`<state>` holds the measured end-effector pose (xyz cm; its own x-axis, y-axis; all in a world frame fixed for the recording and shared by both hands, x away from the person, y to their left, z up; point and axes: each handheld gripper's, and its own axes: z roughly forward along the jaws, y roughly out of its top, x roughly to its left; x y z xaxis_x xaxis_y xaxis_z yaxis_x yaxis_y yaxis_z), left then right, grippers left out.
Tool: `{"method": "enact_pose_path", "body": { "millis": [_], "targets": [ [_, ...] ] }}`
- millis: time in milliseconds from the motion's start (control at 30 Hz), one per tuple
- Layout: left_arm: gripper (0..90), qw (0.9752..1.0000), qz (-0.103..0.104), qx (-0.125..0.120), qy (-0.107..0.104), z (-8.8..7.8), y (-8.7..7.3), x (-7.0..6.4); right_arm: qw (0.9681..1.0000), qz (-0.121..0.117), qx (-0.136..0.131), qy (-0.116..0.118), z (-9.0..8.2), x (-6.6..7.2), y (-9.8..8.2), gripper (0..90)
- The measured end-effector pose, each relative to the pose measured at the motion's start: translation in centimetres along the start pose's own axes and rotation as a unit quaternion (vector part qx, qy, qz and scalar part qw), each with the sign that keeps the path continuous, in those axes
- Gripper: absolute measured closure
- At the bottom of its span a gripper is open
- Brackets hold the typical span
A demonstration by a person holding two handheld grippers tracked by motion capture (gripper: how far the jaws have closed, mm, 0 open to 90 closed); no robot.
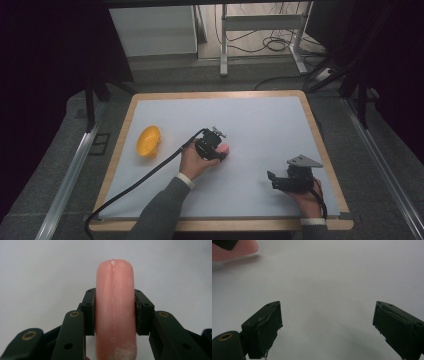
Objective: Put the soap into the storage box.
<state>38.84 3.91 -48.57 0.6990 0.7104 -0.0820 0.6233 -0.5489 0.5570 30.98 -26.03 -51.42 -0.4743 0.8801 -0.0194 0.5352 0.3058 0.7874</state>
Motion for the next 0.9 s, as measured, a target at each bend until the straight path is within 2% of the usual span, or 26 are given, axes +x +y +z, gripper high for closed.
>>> {"method": "enact_pose_path", "body": {
  "millis": [267, 433, 600, 733, 900],
  "targets": [
    [60.4, 0.9999, -0.001, -0.011, 0.002, -1.0, 0.0, 0.2, 1.0, 0.0, 0.0, -0.001, 0.0, -0.1, 0.0, 8.3],
    [60.4, 0.9998, -0.009, -0.016, 0.005, -1.5, -0.4, 0.8, 1.0, 0.0, 0.001, -0.001, 0.0, -0.1, 0.0, 8.3],
    [60.4, 0.9998, -0.009, -0.012, 0.013, -2.0, -0.7, 1.4, 1.0, -0.001, 0.002, -0.002, 0.1, 0.0, 0.0, 8.3],
    [60.4, 0.9997, -0.011, -0.02, 0.011, -2.7, -0.8, 1.8, 1.0, -0.003, 0.003, -0.003, 0.1, 0.0, 0.0, 8.3],
    [60.4, 0.9993, -0.014, -0.025, 0.024, -3.3, -1.2, 2.1, 1.0, -0.002, 0.0, -0.006, 0.0, 0.0, 0.0, 8.3]
  ]
}}
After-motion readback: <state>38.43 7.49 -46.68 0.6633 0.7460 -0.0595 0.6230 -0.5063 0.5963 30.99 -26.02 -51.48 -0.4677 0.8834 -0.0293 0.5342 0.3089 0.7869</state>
